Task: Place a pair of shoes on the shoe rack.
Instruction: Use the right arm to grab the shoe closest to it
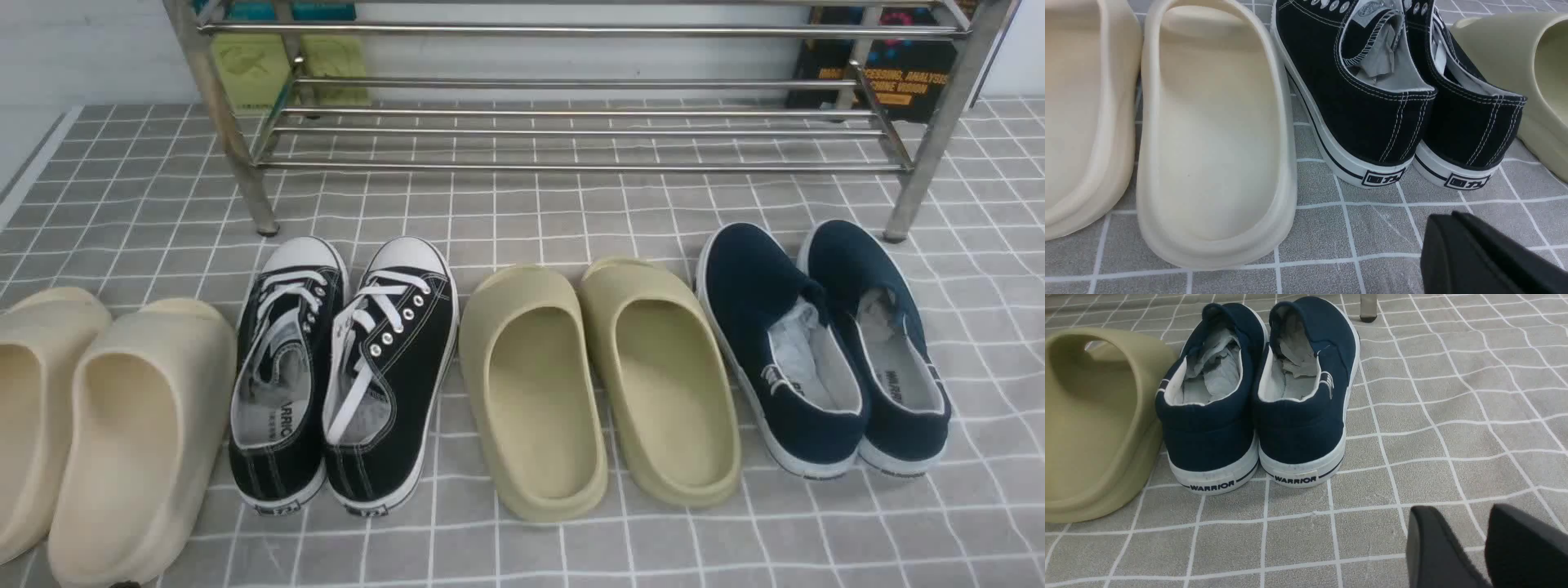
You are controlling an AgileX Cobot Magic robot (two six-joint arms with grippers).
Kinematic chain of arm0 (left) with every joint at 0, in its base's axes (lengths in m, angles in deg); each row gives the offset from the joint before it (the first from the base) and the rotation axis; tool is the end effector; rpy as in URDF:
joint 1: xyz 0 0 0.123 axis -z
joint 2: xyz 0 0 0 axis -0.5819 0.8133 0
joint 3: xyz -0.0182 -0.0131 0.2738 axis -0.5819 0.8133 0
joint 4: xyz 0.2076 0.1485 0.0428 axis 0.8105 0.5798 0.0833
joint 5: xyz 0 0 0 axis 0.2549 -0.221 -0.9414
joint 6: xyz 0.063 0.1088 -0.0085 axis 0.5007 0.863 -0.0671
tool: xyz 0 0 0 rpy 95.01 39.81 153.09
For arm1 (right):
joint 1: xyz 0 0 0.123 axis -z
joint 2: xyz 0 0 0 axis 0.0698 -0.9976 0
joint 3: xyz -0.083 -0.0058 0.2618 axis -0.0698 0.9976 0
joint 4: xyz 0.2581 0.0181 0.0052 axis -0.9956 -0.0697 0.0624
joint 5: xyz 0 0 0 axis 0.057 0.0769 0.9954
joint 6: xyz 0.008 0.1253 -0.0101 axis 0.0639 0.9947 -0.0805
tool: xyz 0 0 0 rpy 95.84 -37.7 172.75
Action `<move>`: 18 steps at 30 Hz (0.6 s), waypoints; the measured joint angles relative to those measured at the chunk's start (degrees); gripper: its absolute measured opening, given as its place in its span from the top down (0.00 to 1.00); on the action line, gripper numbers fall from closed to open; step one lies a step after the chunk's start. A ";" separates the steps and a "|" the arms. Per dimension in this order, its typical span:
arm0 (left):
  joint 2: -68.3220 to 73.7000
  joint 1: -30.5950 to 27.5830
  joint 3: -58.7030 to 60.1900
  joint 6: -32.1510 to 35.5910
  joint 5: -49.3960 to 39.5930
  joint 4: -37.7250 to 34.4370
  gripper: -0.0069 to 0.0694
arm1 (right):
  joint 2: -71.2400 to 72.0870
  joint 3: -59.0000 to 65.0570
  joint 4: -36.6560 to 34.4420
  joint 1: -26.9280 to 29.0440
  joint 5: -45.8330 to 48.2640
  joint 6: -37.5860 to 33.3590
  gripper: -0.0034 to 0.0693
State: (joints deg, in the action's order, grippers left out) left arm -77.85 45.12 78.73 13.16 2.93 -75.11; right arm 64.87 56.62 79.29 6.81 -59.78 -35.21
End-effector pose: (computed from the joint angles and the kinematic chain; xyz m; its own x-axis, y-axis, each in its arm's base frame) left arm 0.1006 -0.0207 0.1567 -0.3507 -0.1403 -0.9259 0.1262 0.9726 -0.1951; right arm 0.1031 0.0005 0.1633 -0.2979 0.1141 -0.9477 0.0376 0.9935 0.1078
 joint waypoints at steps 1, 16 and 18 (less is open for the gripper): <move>0.00 0.00 0.00 0.00 0.00 0.00 0.89 | 0.00 0.00 0.00 0.00 0.00 0.00 0.62; 0.00 0.00 0.00 0.00 0.00 0.00 0.88 | 0.00 0.00 0.00 0.00 0.00 0.00 0.62; 0.00 0.00 0.00 0.00 0.00 0.00 0.88 | 0.00 0.00 0.00 0.00 0.00 0.00 0.62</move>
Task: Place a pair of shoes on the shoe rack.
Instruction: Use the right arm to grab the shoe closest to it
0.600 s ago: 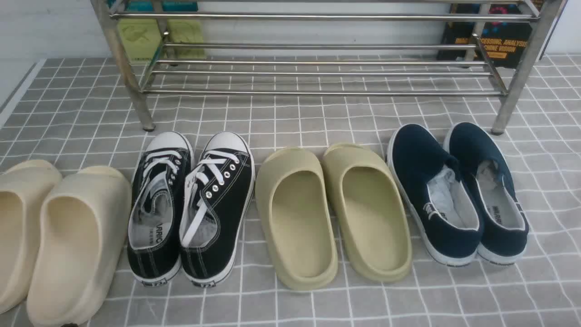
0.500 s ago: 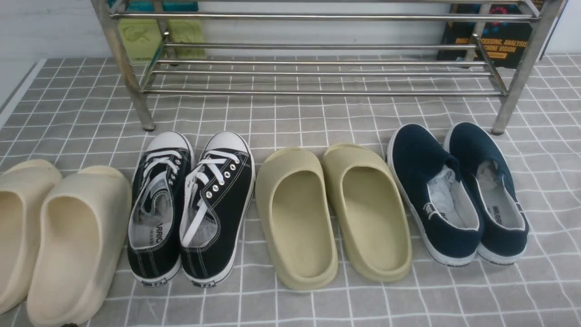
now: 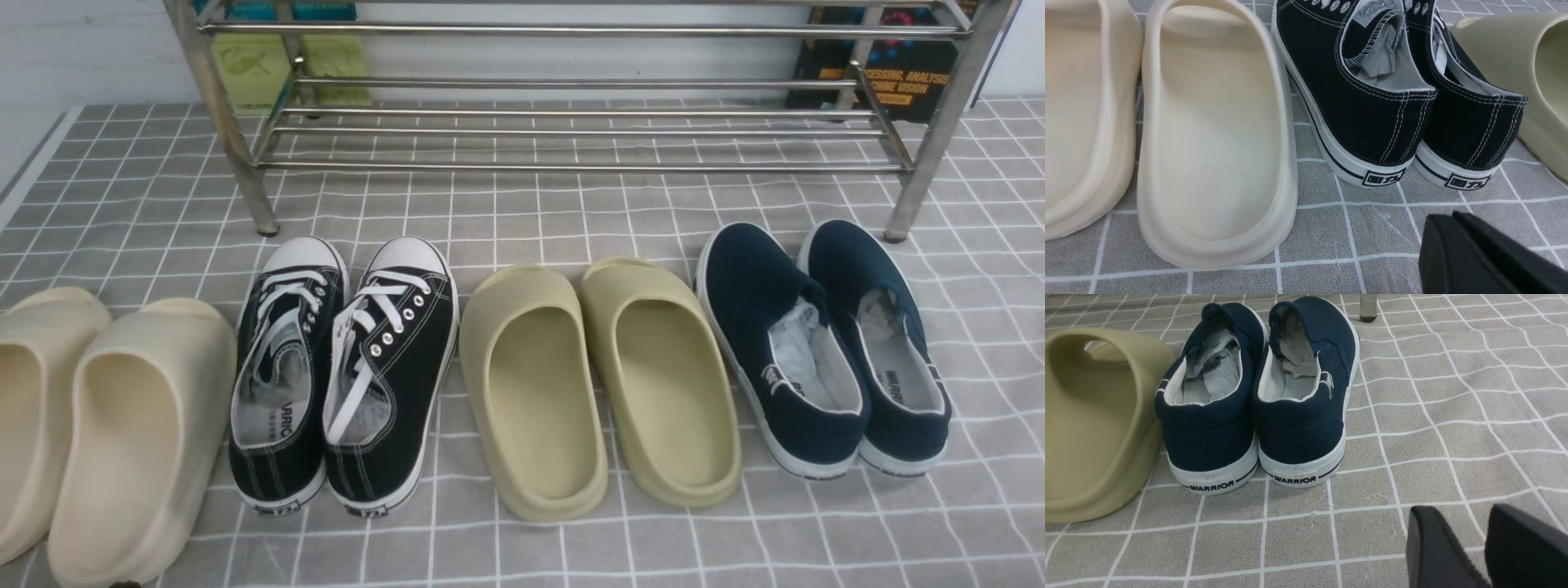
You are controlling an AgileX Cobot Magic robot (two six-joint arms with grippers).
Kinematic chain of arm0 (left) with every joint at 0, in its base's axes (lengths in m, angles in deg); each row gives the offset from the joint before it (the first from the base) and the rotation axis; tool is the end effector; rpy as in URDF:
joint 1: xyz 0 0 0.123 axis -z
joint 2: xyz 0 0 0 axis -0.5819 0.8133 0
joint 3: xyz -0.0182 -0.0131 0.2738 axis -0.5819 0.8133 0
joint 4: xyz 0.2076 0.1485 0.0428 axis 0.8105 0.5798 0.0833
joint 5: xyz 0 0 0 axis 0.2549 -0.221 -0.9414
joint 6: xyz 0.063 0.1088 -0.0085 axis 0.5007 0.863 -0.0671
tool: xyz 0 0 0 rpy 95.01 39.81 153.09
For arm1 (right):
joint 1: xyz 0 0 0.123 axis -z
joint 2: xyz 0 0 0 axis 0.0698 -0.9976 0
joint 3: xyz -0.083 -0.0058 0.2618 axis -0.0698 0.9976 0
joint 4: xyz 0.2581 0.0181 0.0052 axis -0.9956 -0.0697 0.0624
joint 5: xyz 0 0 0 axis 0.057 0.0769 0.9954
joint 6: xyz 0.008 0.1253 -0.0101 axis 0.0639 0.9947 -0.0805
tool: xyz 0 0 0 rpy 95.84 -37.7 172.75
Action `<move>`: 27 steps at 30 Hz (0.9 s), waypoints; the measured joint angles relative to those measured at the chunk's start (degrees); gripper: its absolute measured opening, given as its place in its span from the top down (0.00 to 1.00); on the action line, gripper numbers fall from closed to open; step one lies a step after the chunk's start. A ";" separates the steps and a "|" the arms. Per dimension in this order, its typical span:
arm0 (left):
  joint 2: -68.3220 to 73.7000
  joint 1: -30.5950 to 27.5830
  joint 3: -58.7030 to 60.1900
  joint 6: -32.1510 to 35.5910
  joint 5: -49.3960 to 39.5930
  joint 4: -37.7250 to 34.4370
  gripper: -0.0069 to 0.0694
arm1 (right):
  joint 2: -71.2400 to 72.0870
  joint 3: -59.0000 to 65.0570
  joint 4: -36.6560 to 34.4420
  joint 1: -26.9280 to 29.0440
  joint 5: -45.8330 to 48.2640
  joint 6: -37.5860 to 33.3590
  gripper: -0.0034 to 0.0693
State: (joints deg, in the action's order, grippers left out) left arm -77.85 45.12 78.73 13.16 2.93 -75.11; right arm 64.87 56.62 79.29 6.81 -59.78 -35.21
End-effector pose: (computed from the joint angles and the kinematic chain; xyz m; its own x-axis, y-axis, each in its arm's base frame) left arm 0.1006 -0.0207 0.1567 -0.3507 -0.1403 -0.9259 0.1262 0.9726 -0.1951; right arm 0.1031 0.0005 0.1633 -0.2979 0.1141 -0.9477 0.0376 0.9935 0.1078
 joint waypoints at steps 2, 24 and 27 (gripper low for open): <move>0.00 0.00 0.00 0.00 0.00 0.00 0.88 | 0.00 0.00 0.00 0.00 0.00 0.00 0.62; 0.00 0.00 0.00 0.00 0.00 0.00 0.86 | 0.00 0.00 0.00 0.00 0.00 0.00 0.62; 0.00 0.00 0.00 0.00 0.00 0.00 0.86 | 0.00 0.00 0.00 0.00 0.00 0.00 0.62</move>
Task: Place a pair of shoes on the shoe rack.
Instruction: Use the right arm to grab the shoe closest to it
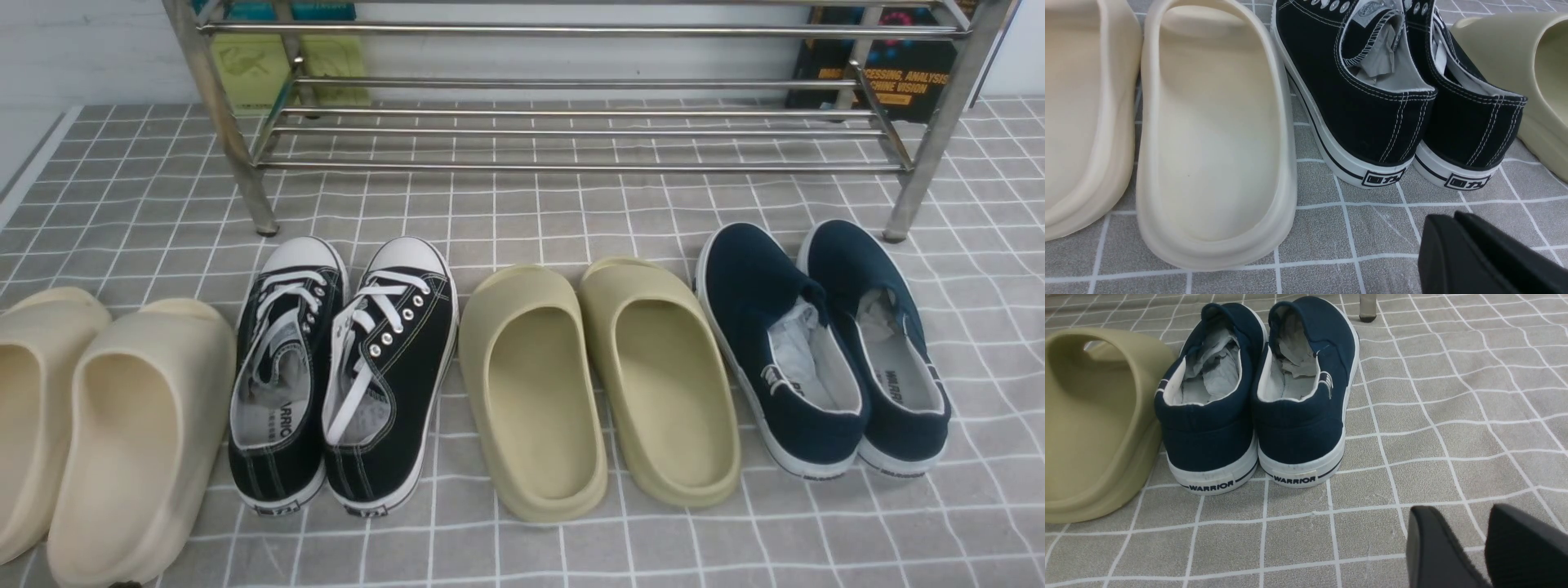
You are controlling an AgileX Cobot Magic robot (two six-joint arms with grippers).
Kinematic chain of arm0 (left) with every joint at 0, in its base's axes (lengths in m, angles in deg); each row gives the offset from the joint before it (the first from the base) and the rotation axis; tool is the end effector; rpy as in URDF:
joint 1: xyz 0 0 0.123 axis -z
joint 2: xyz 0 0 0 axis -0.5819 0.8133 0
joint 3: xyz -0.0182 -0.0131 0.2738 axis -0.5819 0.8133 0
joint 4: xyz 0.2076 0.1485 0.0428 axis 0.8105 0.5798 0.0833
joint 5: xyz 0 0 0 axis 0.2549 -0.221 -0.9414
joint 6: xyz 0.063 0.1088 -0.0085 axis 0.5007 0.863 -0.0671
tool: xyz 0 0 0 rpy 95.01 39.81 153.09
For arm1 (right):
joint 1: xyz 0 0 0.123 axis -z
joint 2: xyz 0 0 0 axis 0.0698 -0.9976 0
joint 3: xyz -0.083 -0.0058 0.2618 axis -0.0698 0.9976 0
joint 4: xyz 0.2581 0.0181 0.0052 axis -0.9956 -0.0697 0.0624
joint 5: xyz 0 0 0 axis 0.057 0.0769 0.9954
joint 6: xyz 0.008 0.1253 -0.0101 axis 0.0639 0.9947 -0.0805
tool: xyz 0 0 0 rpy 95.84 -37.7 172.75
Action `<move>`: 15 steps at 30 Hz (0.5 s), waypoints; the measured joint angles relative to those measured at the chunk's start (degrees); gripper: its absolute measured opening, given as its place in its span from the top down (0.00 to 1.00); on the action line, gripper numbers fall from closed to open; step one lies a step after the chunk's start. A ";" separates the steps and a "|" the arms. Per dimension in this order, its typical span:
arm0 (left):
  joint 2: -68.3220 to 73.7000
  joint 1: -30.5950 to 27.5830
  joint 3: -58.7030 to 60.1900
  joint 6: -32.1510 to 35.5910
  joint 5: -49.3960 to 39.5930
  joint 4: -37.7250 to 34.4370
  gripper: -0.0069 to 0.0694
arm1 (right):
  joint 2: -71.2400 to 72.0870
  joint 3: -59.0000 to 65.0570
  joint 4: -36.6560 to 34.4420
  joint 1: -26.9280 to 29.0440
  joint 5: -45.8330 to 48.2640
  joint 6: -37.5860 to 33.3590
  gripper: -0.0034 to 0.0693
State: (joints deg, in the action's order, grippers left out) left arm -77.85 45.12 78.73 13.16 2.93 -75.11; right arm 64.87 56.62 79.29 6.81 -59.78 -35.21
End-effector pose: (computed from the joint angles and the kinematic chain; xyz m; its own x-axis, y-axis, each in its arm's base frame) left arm 0.1006 -0.0207 0.1567 -0.3507 -0.1403 -0.9259 0.1262 0.9726 -0.1951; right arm 0.1031 0.0005 0.1633 -0.2979 0.1141 -0.9477 0.0376 0.9935 0.1078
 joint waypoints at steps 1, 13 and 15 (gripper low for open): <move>0.00 0.00 0.00 0.00 0.00 0.00 0.86 | 0.00 0.00 0.00 0.00 0.00 0.00 0.62; 0.00 0.00 0.00 0.00 0.00 0.00 0.84 | 0.00 0.63 -0.14 0.00 -19.81 0.00 0.62; 0.00 0.00 0.00 0.00 0.00 0.00 0.84 | 0.00 0.63 0.08 0.00 -24.91 0.00 0.62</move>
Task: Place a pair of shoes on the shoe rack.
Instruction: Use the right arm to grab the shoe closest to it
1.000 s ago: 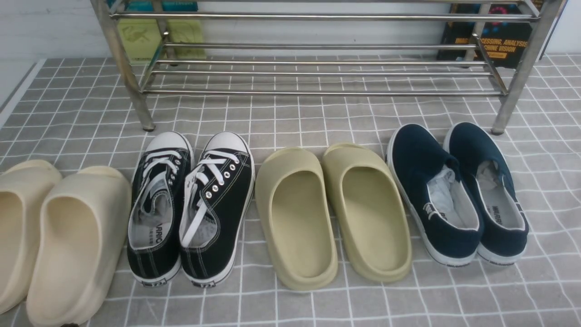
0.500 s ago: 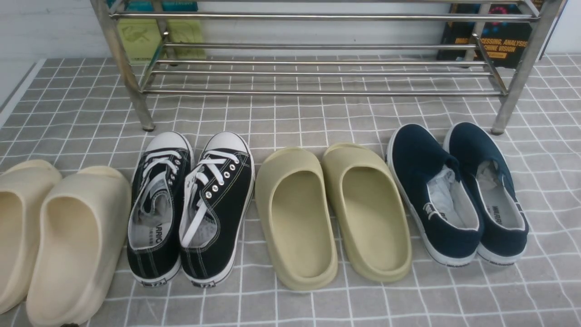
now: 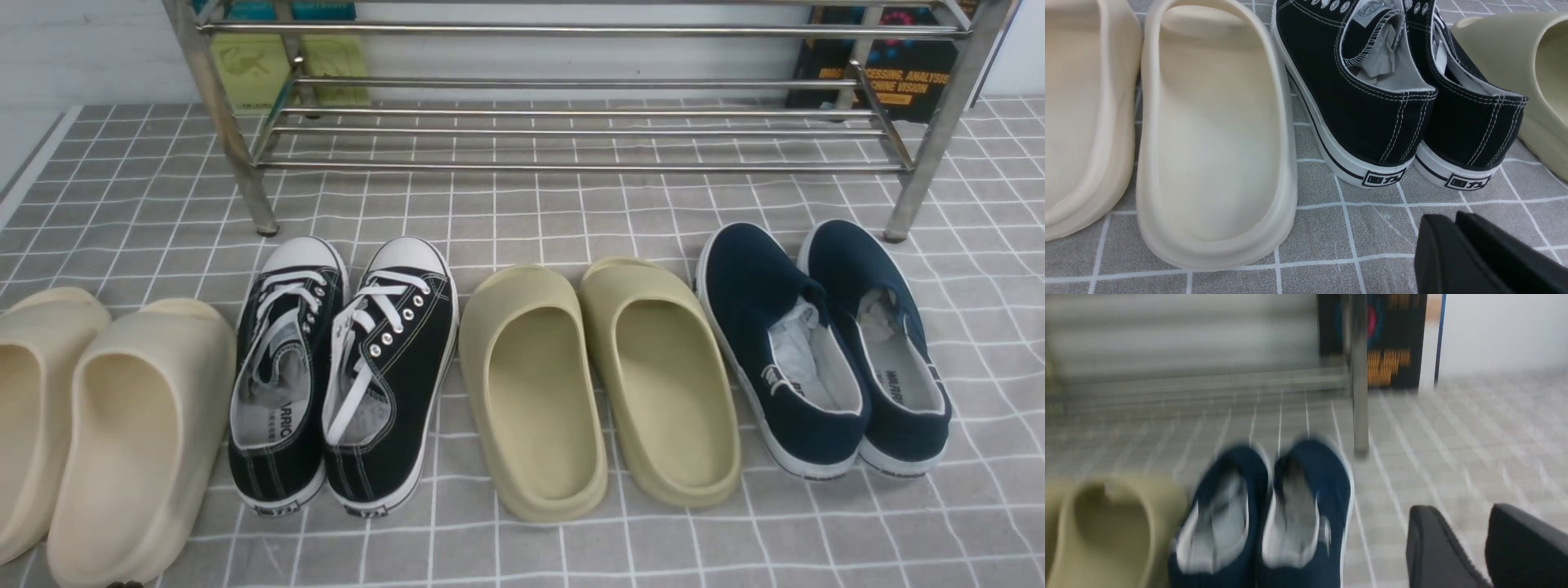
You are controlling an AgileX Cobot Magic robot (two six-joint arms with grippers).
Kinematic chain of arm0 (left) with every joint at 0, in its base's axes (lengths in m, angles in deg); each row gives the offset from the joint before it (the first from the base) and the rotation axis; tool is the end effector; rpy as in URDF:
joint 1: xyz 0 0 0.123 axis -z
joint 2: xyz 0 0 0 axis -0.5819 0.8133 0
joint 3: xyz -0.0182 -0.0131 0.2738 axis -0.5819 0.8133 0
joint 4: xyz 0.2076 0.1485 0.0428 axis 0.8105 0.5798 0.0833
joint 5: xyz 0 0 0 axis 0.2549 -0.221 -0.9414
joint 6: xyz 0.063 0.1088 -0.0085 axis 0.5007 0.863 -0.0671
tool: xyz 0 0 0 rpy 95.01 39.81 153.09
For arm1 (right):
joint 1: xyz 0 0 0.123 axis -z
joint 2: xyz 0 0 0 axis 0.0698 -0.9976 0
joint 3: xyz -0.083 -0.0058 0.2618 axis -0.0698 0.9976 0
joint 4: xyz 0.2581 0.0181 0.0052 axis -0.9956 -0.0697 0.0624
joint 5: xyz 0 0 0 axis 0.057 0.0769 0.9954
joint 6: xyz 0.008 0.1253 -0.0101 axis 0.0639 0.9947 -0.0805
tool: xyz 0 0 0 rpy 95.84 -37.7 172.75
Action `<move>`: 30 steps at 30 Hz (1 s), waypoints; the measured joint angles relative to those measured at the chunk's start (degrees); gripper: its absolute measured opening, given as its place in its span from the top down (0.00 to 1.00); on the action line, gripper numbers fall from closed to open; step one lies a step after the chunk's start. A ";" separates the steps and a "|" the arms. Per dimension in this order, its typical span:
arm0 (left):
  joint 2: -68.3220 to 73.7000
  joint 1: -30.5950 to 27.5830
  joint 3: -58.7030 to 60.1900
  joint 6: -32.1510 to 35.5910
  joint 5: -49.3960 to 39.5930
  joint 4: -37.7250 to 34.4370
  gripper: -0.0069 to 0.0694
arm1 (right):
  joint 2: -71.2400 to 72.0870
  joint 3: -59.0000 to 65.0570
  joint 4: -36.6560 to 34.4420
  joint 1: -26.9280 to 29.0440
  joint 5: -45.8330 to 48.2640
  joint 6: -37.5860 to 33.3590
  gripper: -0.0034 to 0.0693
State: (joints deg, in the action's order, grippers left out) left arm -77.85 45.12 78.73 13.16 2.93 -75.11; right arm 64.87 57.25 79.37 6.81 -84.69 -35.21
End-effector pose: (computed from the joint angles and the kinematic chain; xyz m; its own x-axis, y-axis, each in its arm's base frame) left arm 0.1006 -0.0207 0.1567 -0.3507 -0.1403 -0.9259 0.1262 0.9726 -0.1951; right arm 0.1084 -0.0059 0.2128 0.1206 0.1006 -0.9876 0.0415 0.9935 0.1063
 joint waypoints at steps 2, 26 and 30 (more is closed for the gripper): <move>0.00 0.00 0.00 0.00 0.00 0.00 0.83 | 0.00 0.00 0.36 0.00 -11.75 0.70 0.62; 0.00 0.00 0.00 0.00 0.00 0.00 0.80 | -36.99 -35.76 1.63 0.00 9.63 -3.74 0.95; 0.00 0.00 0.00 0.00 0.00 0.00 0.79 | -53.26 -42.38 -3.39 0.00 27.68 -4.40 0.94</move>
State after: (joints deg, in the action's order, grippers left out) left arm -77.85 45.12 78.73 13.16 2.93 -75.11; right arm 11.61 14.88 75.97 6.81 -57.01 -39.61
